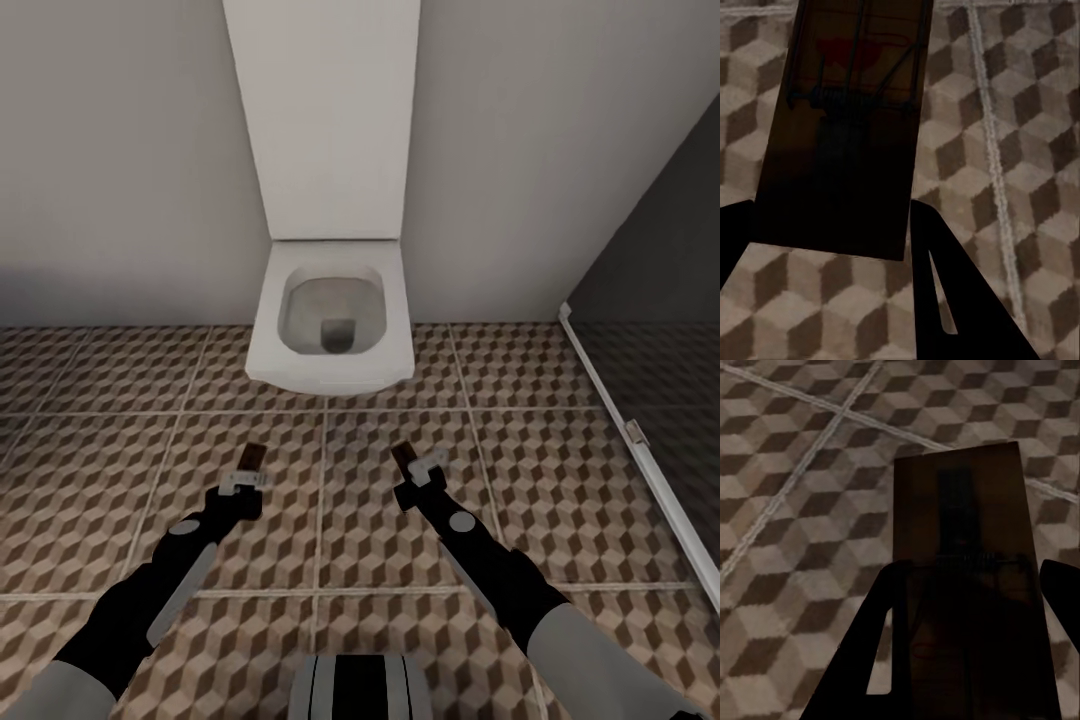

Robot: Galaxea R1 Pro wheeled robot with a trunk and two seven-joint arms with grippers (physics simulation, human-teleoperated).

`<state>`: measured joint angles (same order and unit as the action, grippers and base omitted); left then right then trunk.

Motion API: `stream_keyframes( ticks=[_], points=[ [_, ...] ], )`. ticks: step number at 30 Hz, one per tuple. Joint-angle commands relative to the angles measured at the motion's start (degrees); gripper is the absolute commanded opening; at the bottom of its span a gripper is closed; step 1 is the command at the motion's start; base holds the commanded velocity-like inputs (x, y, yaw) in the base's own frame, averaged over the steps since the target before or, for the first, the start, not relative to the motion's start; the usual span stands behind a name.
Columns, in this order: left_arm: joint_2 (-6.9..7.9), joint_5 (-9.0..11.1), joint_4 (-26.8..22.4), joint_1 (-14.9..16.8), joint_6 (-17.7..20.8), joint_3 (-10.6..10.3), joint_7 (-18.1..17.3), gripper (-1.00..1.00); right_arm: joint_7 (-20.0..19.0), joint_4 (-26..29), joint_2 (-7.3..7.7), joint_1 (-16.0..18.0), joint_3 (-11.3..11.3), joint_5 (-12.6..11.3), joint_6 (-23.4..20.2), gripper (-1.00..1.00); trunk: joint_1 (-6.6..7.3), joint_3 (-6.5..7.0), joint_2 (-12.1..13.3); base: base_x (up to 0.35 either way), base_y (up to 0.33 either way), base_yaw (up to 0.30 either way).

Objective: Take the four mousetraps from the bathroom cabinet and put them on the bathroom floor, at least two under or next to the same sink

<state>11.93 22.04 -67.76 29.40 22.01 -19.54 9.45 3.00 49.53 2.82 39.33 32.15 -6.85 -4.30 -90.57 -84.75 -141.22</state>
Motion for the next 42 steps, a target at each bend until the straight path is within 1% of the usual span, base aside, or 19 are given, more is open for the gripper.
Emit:
stream_keyframes(
  ticks=[1, 7, 12, 14, 16, 18, 19, 20, 22, 24, 31, 42],
  points=[
    [0.07, 0.36, -0.02, 0.04, 0.21, -0.23, 0.66, -1.00, 0.25, 0.12, 0.08, 0.04, 0.28, -0.63, -0.27, -1.00, -0.01, -0.04, -0.02, 0.173, 0.064, 0.000],
    [0.05, 0.35, 0.27, 0.04, 0.15, -0.31, 0.66, -1.00, 0.25, 0.11, 0.08, 0.04, 0.32, -0.59, -0.27, -1.00, -0.01, -0.04, -0.02, 0.203, 0.019, 0.000],
    [0.07, 0.33, 0.81, 0.04, 0.09, -0.40, 0.61, -1.00, 0.25, -0.05, -0.11, 0.04, 0.34, -0.47, -0.29, -1.00, -0.01, -0.04, -0.02, 0.058, 0.002, 0.000],
    [-0.02, 0.36, 1.85, 0.04, -0.37, -0.55, 0.59, -1.00, 0.26, -0.15, -0.31, 0.04, 0.31, -0.53, -0.33, -1.00, -0.01, -0.04, -0.02, 0.013, 0.000, 0.000],
    [-0.19, 0.33, 2.81, 0.04, -1.96, -1.08, 0.58, -1.00, 0.24, -0.23, -0.38, 0.04, 0.34, -0.59, -0.34, -1.00, -0.01, -0.04, -0.02, 0.006, 0.000, 0.000],
    [-0.32, 0.35, 3.72, 0.04, -5.47, -2.81, 0.58, -1.00, 0.19, -0.28, -0.52, 0.04, 0.35, -0.66, -0.35, -1.00, -0.01, -0.04, -0.02, 0.003, 0.000, 0.000],
    [-0.34, 0.35, 3.87, 0.04, -6.35, -3.33, 0.58, -1.00, 0.19, -0.29, -0.56, 0.04, 0.36, -0.67, -0.35, -1.00, -0.01, -0.04, -0.02, 0.002, 0.000, 0.000],
    [-0.35, 0.36, 4.04, 0.04, -7.74, -4.31, 0.59, -1.00, 0.18, -0.30, -0.61, 0.04, 0.36, -0.68, -0.35, -1.00, -0.01, -0.04, -0.02, 0.001, 0.000, 0.000],
    [-0.39, 0.37, 4.14, 0.04, -9.24, -5.58, 0.63, -1.00, 0.12, -0.31, -0.67, 0.04, 0.37, -0.70, -0.31, -1.00, -0.01, -0.04, -0.02, 0.000, 0.000, 0.000],
    [-0.39, 0.37, 4.43, 0.04, -9.83, -6.11, 0.66, -1.00, 0.04, -0.30, -0.66, 0.04, 0.37, -0.70, -0.07, -1.00, -0.01, -0.04, -0.02, 0.000, 0.000, 0.000],
    [-0.34, 0.37, 5.46, 0.04, -10.25, -6.45, 0.68, -1.00, 0.06, -0.23, -0.46, 0.04, 0.44, -0.71, 2.90, -1.00, -0.01, -0.04, -0.02, 0.000, 0.000, 0.000],
    [-0.33, 0.37, 5.76, 0.04, -10.23, -6.47, 0.66, -1.00, 0.29, -0.23, -0.59, 0.04, 0.44, -0.78, 3.25, -1.00, -0.01, -0.09, -0.02, 0.000, 0.000, 0.000]
  ],
)
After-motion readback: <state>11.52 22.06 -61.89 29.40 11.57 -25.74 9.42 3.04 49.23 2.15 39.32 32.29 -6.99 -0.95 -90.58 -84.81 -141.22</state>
